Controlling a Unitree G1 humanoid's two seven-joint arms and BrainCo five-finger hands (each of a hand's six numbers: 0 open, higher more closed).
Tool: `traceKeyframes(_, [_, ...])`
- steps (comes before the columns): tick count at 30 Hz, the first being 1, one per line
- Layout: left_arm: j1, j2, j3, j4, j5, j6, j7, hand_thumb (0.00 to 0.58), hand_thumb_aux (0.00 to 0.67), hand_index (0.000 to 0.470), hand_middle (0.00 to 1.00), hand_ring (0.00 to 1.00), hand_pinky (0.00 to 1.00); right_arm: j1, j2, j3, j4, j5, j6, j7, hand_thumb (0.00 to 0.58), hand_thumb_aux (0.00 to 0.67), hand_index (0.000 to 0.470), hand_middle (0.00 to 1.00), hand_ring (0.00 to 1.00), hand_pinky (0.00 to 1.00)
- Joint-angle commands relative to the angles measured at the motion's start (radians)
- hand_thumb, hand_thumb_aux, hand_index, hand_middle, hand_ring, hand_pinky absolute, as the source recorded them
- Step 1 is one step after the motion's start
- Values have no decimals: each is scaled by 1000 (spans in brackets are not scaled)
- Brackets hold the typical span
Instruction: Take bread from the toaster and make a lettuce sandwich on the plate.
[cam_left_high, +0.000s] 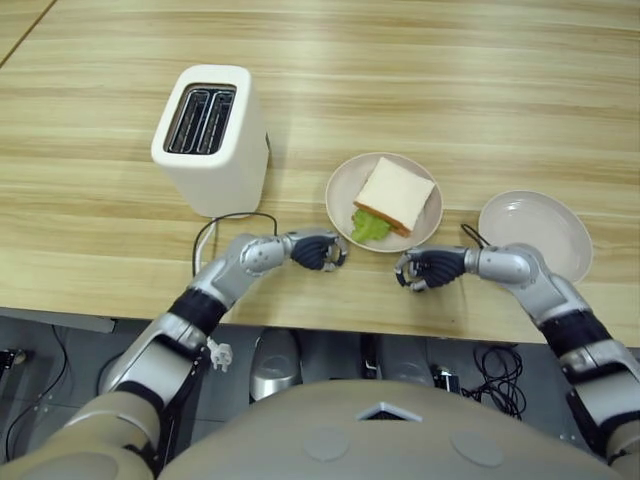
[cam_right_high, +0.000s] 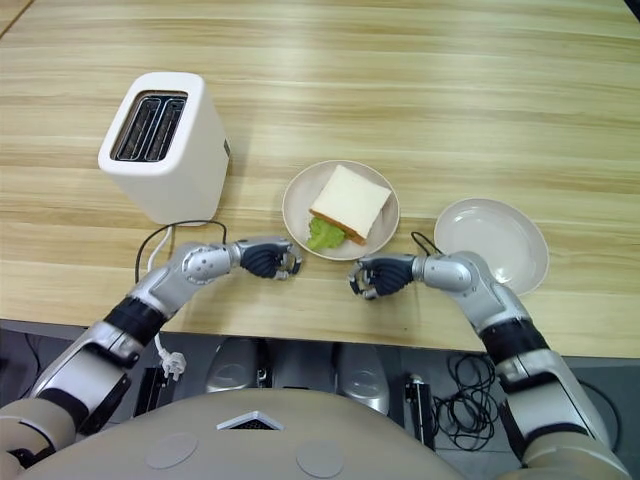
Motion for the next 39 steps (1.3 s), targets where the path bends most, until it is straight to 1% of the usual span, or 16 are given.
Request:
traceKeyframes(1, [-81,-45,-11,265,57,83,85,580,670,460,1000,1000,1000,-116,53,-3,246,5,-1,-5,580,670,460,1000,1000,1000])
traceKeyframes(5, [-185,-111,11,471,44,87,178,580,670,460,1000,1000,1000,-282,125,-35,537,20,12,-44,580,670,460,1000,1000,1000])
traceKeyframes(8, [-233,-157,29,587,32,91,236,580,670,460,1000,1000,1000,-349,171,-30,665,-6,32,-110,580,670,460,1000,1000,1000])
traceKeyframes(12, [-268,-209,30,684,48,107,298,580,670,460,1000,1000,1000,-378,234,-82,742,30,36,-153,580,670,460,1000,1000,1000])
traceKeyframes(17, [-265,-223,51,698,31,52,349,580,670,460,1000,1000,1000,-369,243,-211,746,141,-54,-118,580,670,460,1000,1000,1000])
traceKeyframes(18, [-259,-218,63,683,17,21,351,541,497,341,1000,1000,1000,-361,242,-245,737,178,-79,-88,532,478,328,443,443,443])
traceKeyframes(19, [-247,-213,81,664,-6,-15,345,541,497,341,1000,1000,1000,-352,243,-291,723,233,-100,-41,532,478,328,443,443,443])
traceKeyframes(20, [-225,-205,107,631,-39,-55,327,0,0,0,0,0,0,-338,246,-341,700,299,-123,14,0,0,0,0,0,0])
traceKeyframes(22, [-120,-192,198,456,-188,-151,241,0,0,0,0,0,0,-285,257,-440,597,458,-178,130,0,0,0,0,0,0])
traceKeyframes(23, [-75,-189,231,374,-246,-172,205,0,0,0,0,0,0,-261,262,-472,550,515,-193,172,0,0,0,0,0,0])
traceKeyframes(25, [40,-189,309,131,-382,-167,169,0,0,0,0,0,0,-181,296,-520,355,662,-173,239,0,0,0,0,0,0])
traceKeyframes(27, [126,-204,374,-66,-483,-125,171,0,0,0,0,0,0,-105,346,-543,145,781,-112,246,0,0,0,0,0,0])
traceKeyframes(29, [163,-228,414,-151,-517,-111,208,0,0,0,0,0,0,-68,408,-553,20,834,-85,192,0,0,0,0,0,0])
traceKeyframes(31, [175,-262,443,-175,-534,-107,245,0,0,0,0,0,0,-69,475,-562,-11,818,-88,104,0,0,0,0,0,0])
traceKeyframes(35, [192,-325,464,-212,-540,-127,284,0,0,0,0,0,0,-92,591,-579,29,716,-164,-96,0,0,0,0,0,0])
traceKeyframes(39, [253,-363,478,-304,-546,-163,305,0,0,0,0,0,0,-85,639,-568,35,582,-236,-256,0,0,0,0,0,0])
